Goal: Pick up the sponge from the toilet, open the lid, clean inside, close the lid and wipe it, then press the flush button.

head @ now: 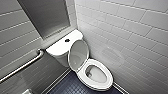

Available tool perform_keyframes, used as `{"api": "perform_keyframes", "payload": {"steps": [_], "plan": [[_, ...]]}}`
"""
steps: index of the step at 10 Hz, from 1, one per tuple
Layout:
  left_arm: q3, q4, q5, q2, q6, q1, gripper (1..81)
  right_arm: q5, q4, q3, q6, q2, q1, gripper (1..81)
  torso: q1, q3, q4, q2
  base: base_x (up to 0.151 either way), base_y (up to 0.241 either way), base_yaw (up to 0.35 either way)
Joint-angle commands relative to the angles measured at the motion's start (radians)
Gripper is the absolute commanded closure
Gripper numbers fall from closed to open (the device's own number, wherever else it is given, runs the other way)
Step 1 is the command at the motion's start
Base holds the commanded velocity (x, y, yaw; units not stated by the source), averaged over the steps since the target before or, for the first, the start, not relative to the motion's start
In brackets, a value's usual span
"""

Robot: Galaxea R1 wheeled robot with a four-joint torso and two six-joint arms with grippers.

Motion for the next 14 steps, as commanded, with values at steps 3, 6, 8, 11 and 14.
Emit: {"api": "perform_keyframes", "payload": {"steps": [3, 6, 8, 11, 14], "plan": [[0.121, -0.092, 0.213, 0.009, -0.116, -0.283, 1.0, -0.068, -0.062, -0.007, -0.029, 0.008, -0.077, 81.1, 0.0, 0.0, 0.0, 0.0, 0.0, 0.0, 0.0], [0.034, -0.215, 0.097, 0.061, -0.279, -0.411, 1.0, -0.065, -0.064, -0.033, -0.024, 0.047, -0.097, 81.1, 0.0, 0.0, 0.0, 0.0, 0.0, 0.0, 0.0], [-0.066, -0.22, 0.021, 0.086, -0.362, -0.465, 1.0, 0.014, -0.058, -0.038, -0.024, 0.06, -0.143, 81.1, 0.0, 0.0, 0.0, 0.0, 0.0, 0.0, 0.0], [-0.25, -0.22, -0.081, 0.127, -0.555, -0.534, 1.0, 0.062, -0.053, -0.039, -0.023, 0.069, -0.172, 81.1, 0.0, 0.0, 0.0, 0.001, 0.0, 0.0, 0.0], [-0.35, -0.22, -0.112, 0.164, -0.612, -0.625, 1.0, 0.069, -0.065, -0.036, -0.024, 0.087, -0.191, 81.1, 0.0, 0.0, 0.0, 0.001, 0.0, 0.0, 0.0]]}}
